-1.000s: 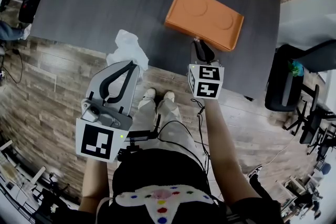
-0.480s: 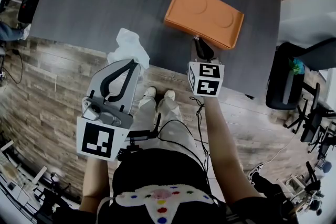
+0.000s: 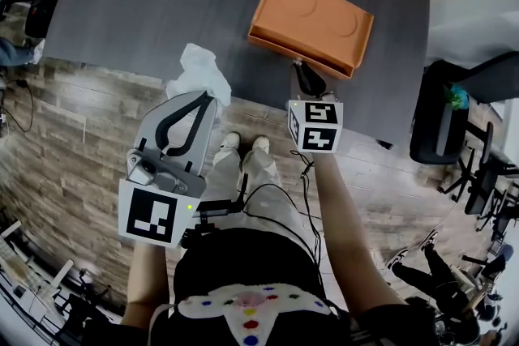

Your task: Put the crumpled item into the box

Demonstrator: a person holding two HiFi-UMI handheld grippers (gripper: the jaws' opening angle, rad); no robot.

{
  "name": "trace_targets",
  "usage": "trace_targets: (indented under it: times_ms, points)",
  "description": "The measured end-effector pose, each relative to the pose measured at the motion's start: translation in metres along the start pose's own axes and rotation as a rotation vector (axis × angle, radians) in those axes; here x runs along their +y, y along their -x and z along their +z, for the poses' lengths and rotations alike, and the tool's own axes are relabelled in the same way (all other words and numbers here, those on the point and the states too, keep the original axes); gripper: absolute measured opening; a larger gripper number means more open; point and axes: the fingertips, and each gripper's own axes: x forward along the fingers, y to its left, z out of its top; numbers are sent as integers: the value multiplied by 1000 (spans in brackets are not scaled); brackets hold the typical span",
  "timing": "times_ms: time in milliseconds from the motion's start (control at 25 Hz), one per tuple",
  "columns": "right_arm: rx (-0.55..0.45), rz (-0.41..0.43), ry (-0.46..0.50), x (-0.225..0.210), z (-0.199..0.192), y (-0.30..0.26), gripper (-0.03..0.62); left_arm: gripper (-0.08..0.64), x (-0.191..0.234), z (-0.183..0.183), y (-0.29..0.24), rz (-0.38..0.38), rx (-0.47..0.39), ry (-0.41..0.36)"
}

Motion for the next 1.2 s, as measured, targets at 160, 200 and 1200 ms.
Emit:
trace_targets:
  times_ms: [160,200,1200]
  points:
    - [7,6,-1,3,-5,6,69,11,-3,0,1,-9,1,-3]
    - [8,8,-2,4,-6,8,69,11,-4,-1,1,-12,1,-7]
    - [23,49,-19,34,-35,38,71,11,-16,-10,13,-43,8,-2]
